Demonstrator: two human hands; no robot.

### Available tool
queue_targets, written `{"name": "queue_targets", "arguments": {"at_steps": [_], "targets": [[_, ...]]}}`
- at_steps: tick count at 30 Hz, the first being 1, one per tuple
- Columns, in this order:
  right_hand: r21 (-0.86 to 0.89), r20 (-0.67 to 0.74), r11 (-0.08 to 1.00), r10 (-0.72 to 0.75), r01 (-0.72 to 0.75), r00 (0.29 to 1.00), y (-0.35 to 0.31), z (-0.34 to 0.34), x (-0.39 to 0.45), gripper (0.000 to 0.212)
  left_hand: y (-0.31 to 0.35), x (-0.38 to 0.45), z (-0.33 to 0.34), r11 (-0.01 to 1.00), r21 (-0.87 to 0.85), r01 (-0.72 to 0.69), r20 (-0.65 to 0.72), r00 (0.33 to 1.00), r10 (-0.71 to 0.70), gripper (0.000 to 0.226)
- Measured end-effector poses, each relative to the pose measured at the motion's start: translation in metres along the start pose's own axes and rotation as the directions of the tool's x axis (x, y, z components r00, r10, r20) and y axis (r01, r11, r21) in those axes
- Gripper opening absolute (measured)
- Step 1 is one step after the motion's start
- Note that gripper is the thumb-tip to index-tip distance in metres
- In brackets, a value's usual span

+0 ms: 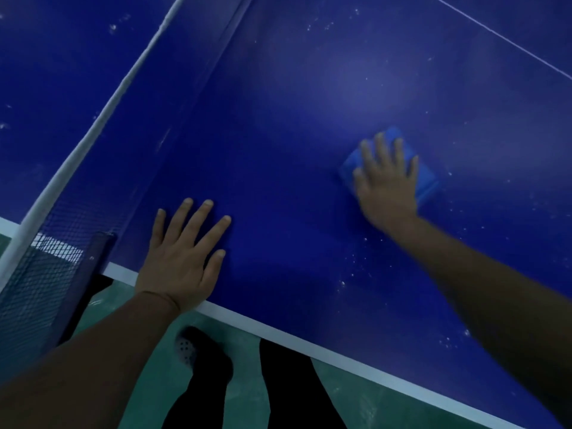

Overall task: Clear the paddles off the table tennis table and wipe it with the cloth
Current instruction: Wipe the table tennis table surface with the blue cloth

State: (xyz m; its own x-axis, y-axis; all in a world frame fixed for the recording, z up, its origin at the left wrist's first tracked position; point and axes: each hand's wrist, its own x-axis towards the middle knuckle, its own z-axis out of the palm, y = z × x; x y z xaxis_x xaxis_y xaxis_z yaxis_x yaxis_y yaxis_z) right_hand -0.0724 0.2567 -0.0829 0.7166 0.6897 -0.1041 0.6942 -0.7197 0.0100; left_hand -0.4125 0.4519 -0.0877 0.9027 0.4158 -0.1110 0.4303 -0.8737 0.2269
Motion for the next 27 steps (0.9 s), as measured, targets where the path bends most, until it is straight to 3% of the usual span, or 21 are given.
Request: {"name": "queue_targets", "arguments": {"at_steps": [2, 4, 5, 7, 9, 11, 14, 16, 18, 20, 21, 23, 25, 27], "targets": [[-0.002, 0.040, 0.940, -0.341, 0.341, 0.939, -0.013, 0.012, -0.046, 0.057, 0.001, 0.001, -0.001, 1.000, 0.002, 0.016, 0.016, 1.000, -0.016, 0.056], [-0.011, 0.094, 0.888, -0.458, 0.461, 0.884, 0.004, 0.011, -0.054, 0.057, 0.002, 0.001, -0.001, 1.000, 0.005, 0.023, 0.036, 0.999, -0.023, 0.057], [-0.015, 0.074, 0.925, -0.378, 0.380, 0.923, 0.019, 0.008, -0.042, 0.058, 0.002, 0.001, -0.001, 1.000, 0.007, 0.025, 0.043, 0.999, -0.025, 0.057], [-0.002, 0.041, 0.999, -0.044, 0.044, 0.998, 0.049, -0.001, -0.011, 0.062, 0.001, 0.001, 0.000, 0.999, 0.014, 0.029, 0.053, 0.998, -0.030, 0.057], [0.065, 0.050, 0.973, 0.219, -0.221, 0.975, 0.068, -0.005, 0.006, 0.066, 0.000, 0.001, 0.001, 0.999, 0.014, 0.040, 0.060, 0.997, -0.040, 0.057], [0.097, 0.035, 0.959, 0.266, -0.268, 0.963, 0.055, -0.004, -0.003, 0.068, 0.000, 0.002, 0.001, 0.999, 0.006, 0.040, 0.055, 0.998, -0.040, 0.057], [0.086, 0.008, 0.984, 0.157, -0.158, 0.987, 0.005, 0.006, -0.066, 0.063, 0.000, 0.002, -0.001, 1.000, 0.001, 0.031, 0.056, 0.998, -0.031, 0.057], [0.075, 0.011, 0.997, -0.033, 0.032, 0.999, -0.034, 0.015, -0.131, 0.058, -0.001, 0.002, -0.001, 1.000, 0.016, 0.026, 0.059, 0.998, -0.026, 0.057], [0.041, 0.029, 0.968, -0.248, 0.247, 0.968, -0.051, 0.024, -0.178, 0.056, -0.001, 0.001, 0.000, 0.999, 0.023, 0.024, 0.067, 0.997, -0.026, 0.058], [0.023, 0.058, 0.952, -0.308, 0.307, 0.950, -0.038, 0.020, -0.173, 0.055, -0.001, 0.002, 0.001, 1.000, 0.018, 0.025, 0.064, 0.998, -0.026, 0.058], [0.021, 0.056, 0.971, -0.241, 0.240, 0.969, -0.030, 0.017, -0.159, 0.057, -0.001, 0.002, 0.001, 1.000, 0.017, 0.026, 0.063, 0.998, -0.027, 0.058], [0.069, 0.056, 0.996, 0.048, -0.052, 0.997, -0.012, 0.009, -0.127, 0.059, -0.002, 0.001, 0.002, 1.000, 0.008, 0.024, 0.060, 0.998, -0.025, 0.058], [0.126, 0.067, 0.943, 0.302, -0.309, 0.951, 0.000, 0.006, -0.104, 0.059, -0.002, 0.002, 0.002, 1.000, -0.006, 0.025, 0.047, 0.999, -0.024, 0.058], [0.153, 0.067, 0.889, 0.426, -0.431, 0.902, -0.017, 0.006, -0.096, 0.059, -0.002, 0.002, 0.002, 1.000, -0.014, 0.026, 0.049, 0.998, -0.025, 0.058]]}}
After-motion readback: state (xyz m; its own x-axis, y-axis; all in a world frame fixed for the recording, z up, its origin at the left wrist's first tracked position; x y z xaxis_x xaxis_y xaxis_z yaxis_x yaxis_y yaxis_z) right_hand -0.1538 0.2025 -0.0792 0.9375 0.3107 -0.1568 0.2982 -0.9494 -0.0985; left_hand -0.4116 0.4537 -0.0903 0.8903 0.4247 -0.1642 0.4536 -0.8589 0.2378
